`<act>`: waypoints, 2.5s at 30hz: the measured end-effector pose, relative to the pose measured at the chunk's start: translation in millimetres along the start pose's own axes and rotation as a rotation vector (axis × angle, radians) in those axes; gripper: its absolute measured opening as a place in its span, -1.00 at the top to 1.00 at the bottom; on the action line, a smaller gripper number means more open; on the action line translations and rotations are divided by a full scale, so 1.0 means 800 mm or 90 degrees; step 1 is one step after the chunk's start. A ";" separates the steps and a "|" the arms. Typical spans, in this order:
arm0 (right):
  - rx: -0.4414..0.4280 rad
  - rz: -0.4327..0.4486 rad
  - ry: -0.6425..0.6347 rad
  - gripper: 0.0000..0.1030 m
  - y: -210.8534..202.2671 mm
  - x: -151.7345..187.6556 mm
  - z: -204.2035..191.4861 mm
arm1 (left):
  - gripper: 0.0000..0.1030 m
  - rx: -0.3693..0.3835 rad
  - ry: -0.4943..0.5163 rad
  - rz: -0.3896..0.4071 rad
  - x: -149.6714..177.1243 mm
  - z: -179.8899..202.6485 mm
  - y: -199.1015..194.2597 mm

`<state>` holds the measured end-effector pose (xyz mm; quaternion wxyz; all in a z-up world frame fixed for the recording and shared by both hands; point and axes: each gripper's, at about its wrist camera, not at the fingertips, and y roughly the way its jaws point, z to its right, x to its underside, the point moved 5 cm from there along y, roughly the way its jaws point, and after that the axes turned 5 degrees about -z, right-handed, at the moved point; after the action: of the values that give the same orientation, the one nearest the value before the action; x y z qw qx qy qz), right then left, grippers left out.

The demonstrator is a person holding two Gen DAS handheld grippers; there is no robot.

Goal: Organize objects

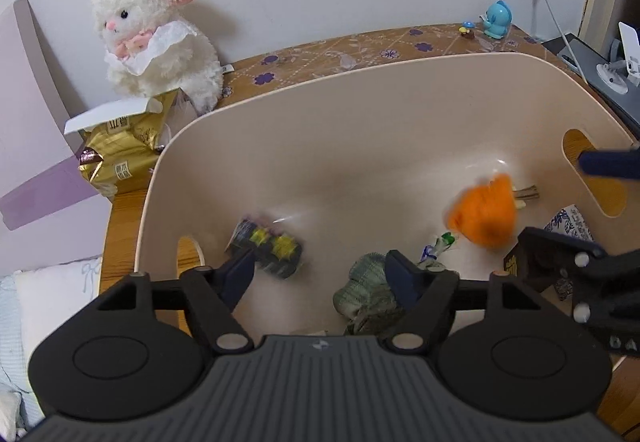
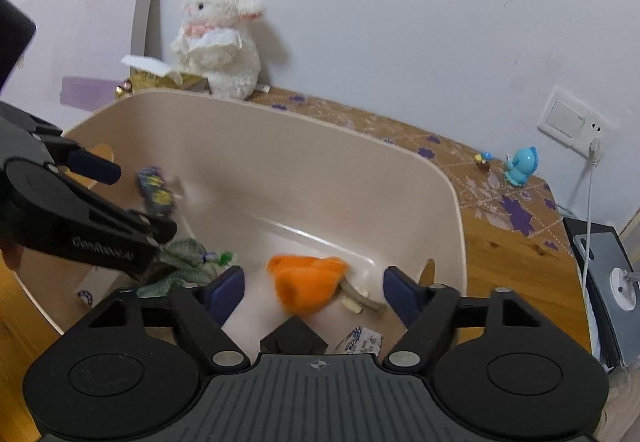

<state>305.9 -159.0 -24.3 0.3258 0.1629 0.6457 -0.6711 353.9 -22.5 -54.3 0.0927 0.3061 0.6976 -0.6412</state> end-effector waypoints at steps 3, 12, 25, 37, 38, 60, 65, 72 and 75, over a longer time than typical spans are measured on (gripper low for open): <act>0.001 -0.001 0.011 -0.72 -0.006 -0.003 0.003 | -0.69 -0.013 -0.002 0.012 -0.002 -0.001 -0.005; 0.002 0.033 0.049 -0.94 -0.037 -0.004 0.016 | -0.82 0.006 -0.022 0.047 -0.004 -0.005 -0.033; 0.018 0.101 0.079 -0.98 -0.111 0.003 0.015 | -0.87 -0.020 -0.036 0.121 0.010 -0.008 -0.106; 0.016 0.151 0.096 -1.00 -0.181 0.027 0.002 | -0.87 -0.041 -0.063 0.180 0.053 -0.010 -0.179; 0.017 0.155 0.096 -1.00 -0.186 0.030 0.001 | -0.87 -0.040 -0.067 0.185 0.058 -0.010 -0.185; 0.002 0.219 0.113 -1.00 -0.285 0.106 -0.015 | -0.87 -0.053 -0.120 0.258 0.158 0.008 -0.282; -0.008 0.211 0.125 -1.00 -0.293 0.129 -0.018 | -0.88 -0.055 -0.118 0.268 0.180 0.010 -0.298; -0.022 0.199 0.139 -1.00 -0.302 0.156 -0.022 | -0.88 -0.058 -0.122 0.271 0.211 0.018 -0.310; -0.014 0.198 0.137 -1.00 -0.310 0.167 -0.023 | -0.88 -0.054 -0.125 0.271 0.225 0.021 -0.315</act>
<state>43.8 -182.5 76.7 0.3568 0.3282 0.6508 -0.5844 69.0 19.3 60.2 0.3061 0.3782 0.6311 -0.6041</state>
